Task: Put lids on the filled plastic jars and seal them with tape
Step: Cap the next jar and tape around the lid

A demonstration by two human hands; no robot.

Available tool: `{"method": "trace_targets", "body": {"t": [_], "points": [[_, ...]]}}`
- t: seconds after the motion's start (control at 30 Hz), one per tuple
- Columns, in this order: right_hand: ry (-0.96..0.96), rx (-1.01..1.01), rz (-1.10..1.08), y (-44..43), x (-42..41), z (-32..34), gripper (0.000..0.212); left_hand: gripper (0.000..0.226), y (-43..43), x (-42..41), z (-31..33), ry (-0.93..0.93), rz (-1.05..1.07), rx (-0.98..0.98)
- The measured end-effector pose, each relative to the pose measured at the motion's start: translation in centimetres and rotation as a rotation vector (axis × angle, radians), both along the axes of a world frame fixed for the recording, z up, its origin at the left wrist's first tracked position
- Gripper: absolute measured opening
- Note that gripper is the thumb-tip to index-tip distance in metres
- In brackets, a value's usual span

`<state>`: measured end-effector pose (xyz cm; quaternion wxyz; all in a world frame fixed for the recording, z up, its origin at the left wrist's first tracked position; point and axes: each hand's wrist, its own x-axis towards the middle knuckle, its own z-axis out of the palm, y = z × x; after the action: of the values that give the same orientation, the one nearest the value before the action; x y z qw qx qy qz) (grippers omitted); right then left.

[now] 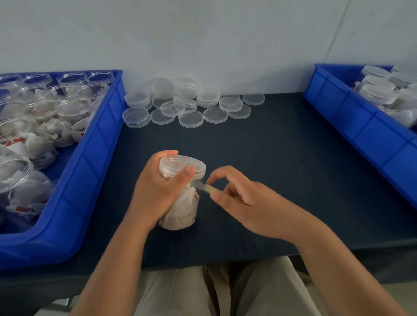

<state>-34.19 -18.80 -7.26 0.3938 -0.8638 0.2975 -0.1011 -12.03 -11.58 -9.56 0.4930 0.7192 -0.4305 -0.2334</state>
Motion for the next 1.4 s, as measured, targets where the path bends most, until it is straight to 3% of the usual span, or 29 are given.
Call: {"method": "trace_targets", "body": {"t": [0.1,0.27,0.53,0.63,0.7,0.8,0.97,1.13,1.2,1.27,1.33,1.4], "points": [[0.02,-0.152,-0.012,-0.2,-0.1,0.0,0.018,0.085,-0.1,0.4,0.2,-0.019,-0.111,0.007],[0.082,-0.181,-0.152,-0.8,0.5,-0.3,0.019,0.09,-0.4,0.4,-0.1,-0.049,-0.199,0.009],[0.183,-0.257,-0.303,-0.9,2.8,-0.5,0.023,0.083,0.6,-1.8,0.4,-0.086,-0.024,-0.062],[0.417,-0.295,-0.399,-3.1,2.5,-2.0,0.021,0.077,3.0,-5.3,0.9,-0.006,-0.22,-0.154],[0.467,-0.305,-0.444,-4.4,1.5,-3.1,0.018,0.073,5.0,-8.1,1.4,0.021,-0.293,-0.178],[0.482,-0.43,-0.425,-4.7,1.2,-4.0,0.02,0.068,4.2,-7.6,2.6,0.238,-0.189,-0.249],[0.416,-0.468,-0.27,-2.8,3.3,-6.0,0.05,0.066,2.5,-5.3,4.4,0.474,-0.074,-0.219],[0.448,-0.575,-0.263,-2.0,3.6,-7.4,0.043,0.069,2.6,-5.1,3.4,0.498,-0.032,-0.191],[0.477,-0.523,-0.237,-2.0,3.3,-6.9,0.045,0.069,2.7,-5.0,3.0,0.501,-0.028,-0.187],[0.387,-0.377,-0.238,-2.1,2.9,-5.4,0.047,0.068,2.7,-4.8,2.7,0.491,-0.024,-0.192],[0.032,-0.163,-0.313,-1.8,2.4,-3.1,0.047,0.068,2.9,-4.6,2.5,0.488,-0.017,-0.188],[-0.345,0.066,-0.324,-0.4,1.8,-0.8,0.061,0.07,3.0,-4.6,2.3,0.475,-0.027,-0.172]]}}
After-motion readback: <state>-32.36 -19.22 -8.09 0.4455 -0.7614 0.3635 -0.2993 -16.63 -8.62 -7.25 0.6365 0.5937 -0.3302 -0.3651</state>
